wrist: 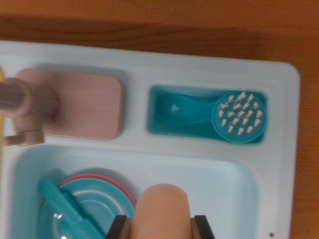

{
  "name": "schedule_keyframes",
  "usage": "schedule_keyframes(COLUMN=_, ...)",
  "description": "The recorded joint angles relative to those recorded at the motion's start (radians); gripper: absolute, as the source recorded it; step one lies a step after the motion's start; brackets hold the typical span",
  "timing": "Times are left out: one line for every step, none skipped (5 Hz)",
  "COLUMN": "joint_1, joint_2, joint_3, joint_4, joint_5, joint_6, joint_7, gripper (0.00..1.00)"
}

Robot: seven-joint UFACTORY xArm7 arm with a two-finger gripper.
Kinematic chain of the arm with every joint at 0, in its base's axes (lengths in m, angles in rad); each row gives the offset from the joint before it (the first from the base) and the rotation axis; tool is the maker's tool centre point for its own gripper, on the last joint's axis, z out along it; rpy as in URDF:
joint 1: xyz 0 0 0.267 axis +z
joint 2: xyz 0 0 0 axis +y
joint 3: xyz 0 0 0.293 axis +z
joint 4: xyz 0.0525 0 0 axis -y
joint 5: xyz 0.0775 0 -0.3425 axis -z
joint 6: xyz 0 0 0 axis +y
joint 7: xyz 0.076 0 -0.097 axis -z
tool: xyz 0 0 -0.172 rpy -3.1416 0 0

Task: Pick detergent from the sink

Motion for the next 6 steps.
schedule_keyframes(joint_1=0.0003, joint_2=-0.014, joint_3=-0.001, joint_4=0.033, joint_5=-0.0043, joint_6=0.047, joint_7=0.005, gripper=1.0)
schedule_keyframes(joint_1=0.0003, joint_2=-0.014, joint_3=-0.001, joint_4=0.033, joint_5=-0.0043, joint_6=0.047, joint_7=0.005, gripper=1.0)
schedule_keyframes(joint_1=0.0005, joint_2=-0.028, joint_3=-0.002, joint_4=0.065, joint_5=-0.0085, joint_6=0.093, joint_7=0.01, gripper=1.0)
schedule_keyframes(joint_1=0.0005, joint_2=-0.028, joint_3=-0.002, joint_4=0.065, joint_5=-0.0085, joint_6=0.093, joint_7=0.01, gripper=1.0)
schedule_keyframes(joint_1=0.0008, joint_2=-0.041, joint_3=-0.002, joint_4=0.096, joint_5=-0.0125, joint_6=0.137, joint_7=0.015, gripper=1.0)
schedule_keyframes(joint_1=0.0008, joint_2=-0.041, joint_3=-0.002, joint_4=0.096, joint_5=-0.0125, joint_6=0.137, joint_7=0.015, gripper=1.0)
